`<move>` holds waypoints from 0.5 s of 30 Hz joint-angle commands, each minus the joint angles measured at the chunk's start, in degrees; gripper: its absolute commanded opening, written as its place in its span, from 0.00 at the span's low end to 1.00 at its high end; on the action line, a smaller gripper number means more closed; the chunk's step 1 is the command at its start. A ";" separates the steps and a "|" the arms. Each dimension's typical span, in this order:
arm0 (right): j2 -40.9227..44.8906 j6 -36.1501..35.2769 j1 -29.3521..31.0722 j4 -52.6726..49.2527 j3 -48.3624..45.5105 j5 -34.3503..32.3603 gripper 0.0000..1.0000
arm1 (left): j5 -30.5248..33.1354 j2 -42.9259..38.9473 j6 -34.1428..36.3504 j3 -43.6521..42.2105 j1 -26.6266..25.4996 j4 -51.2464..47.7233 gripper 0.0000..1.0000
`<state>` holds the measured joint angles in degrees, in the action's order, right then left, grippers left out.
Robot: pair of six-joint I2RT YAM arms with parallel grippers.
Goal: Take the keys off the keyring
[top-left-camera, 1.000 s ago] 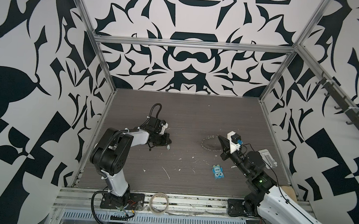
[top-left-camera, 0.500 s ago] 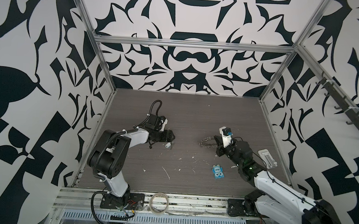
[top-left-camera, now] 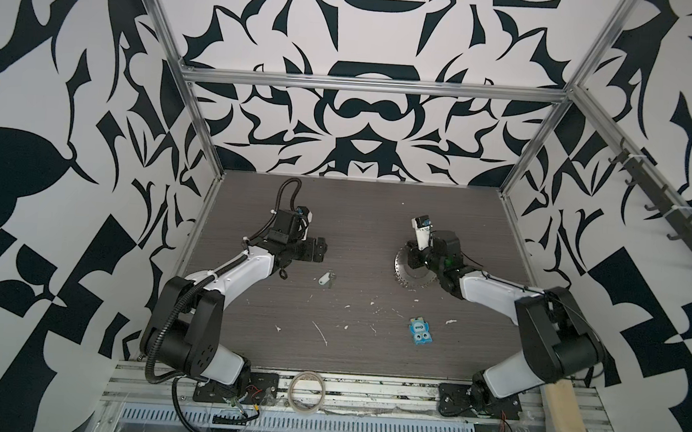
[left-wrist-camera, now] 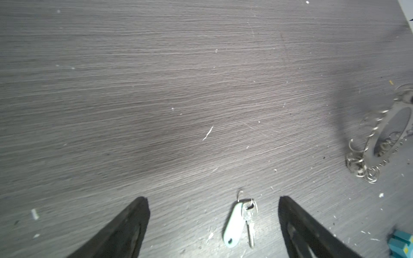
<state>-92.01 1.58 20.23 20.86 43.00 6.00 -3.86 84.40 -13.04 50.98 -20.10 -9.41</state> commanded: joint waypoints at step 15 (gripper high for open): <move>-2.21 0.34 -0.50 -21.96 15.89 3.22 0.63 | 0.94 -10.12 3.89 -2.47 3.41 -0.93 0.99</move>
<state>-97.67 2.09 20.14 3.79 55.83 9.02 -2.59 76.86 -10.22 49.60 -17.43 -10.07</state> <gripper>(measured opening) 0.557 0.994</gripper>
